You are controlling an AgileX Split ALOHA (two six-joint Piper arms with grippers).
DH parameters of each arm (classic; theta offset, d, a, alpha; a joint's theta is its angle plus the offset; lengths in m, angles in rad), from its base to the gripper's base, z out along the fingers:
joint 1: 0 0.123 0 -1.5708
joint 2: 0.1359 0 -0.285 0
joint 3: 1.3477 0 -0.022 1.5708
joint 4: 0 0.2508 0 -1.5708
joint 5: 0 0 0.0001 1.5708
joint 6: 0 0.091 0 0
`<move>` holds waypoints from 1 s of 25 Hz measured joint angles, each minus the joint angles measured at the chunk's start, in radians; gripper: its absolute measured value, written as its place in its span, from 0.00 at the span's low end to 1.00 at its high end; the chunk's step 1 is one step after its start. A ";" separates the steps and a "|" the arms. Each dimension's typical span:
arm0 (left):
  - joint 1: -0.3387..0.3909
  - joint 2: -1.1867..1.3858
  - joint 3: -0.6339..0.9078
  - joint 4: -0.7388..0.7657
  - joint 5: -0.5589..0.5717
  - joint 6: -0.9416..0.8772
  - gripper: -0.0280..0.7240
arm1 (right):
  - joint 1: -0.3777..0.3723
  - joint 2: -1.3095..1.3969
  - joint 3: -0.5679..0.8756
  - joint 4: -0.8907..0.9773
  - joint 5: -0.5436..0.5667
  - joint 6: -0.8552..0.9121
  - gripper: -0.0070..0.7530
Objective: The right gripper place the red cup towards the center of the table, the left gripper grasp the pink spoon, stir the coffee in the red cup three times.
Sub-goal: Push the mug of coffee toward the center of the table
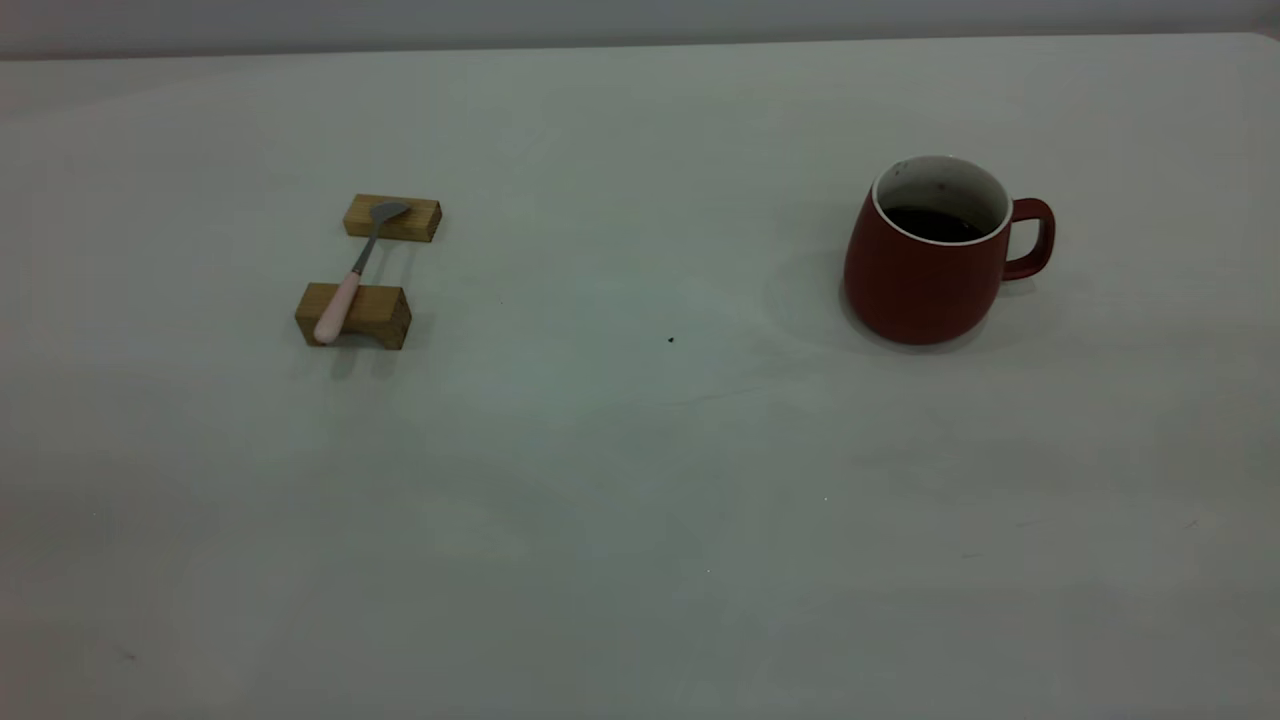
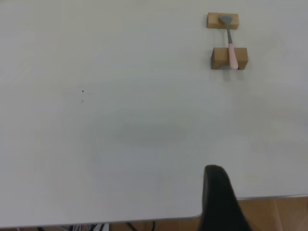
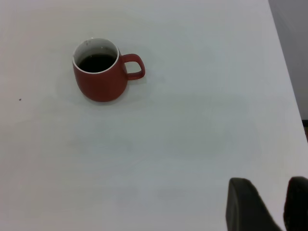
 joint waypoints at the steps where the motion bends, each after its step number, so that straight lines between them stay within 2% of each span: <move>1: 0.000 0.000 0.000 0.000 0.000 0.000 0.71 | 0.000 0.000 0.000 0.000 0.000 0.000 0.32; 20: 0.000 0.000 0.000 0.000 0.000 0.000 0.71 | 0.000 0.000 -0.005 0.013 0.000 -0.014 0.32; 23: 0.000 0.000 0.000 0.000 0.000 0.000 0.71 | 0.000 0.014 -0.039 0.035 -0.024 -0.037 0.34; 25: 0.000 0.000 0.000 0.000 0.000 0.000 0.71 | 0.000 0.065 -0.080 0.038 -0.052 -0.044 0.39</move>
